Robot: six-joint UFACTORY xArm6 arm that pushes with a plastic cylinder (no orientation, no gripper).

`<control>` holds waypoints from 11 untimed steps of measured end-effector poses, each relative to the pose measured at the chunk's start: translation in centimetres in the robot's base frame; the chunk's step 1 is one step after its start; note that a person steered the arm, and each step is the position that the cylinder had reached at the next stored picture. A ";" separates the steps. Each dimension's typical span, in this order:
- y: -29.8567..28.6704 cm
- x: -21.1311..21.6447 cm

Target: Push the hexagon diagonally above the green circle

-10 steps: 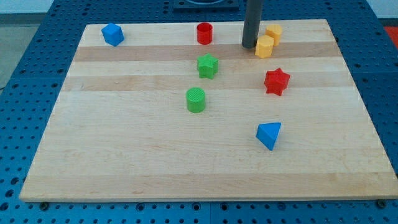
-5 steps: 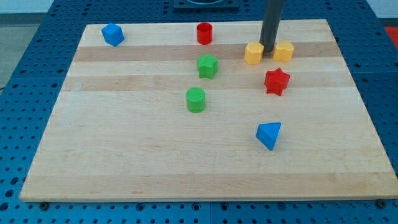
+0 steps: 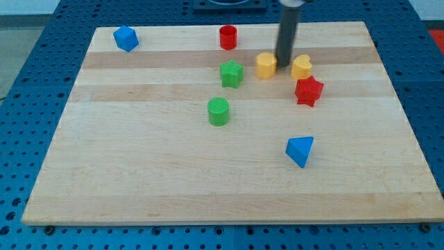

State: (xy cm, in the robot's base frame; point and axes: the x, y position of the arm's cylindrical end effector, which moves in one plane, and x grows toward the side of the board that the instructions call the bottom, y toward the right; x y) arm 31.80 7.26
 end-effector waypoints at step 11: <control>-23.8 9.9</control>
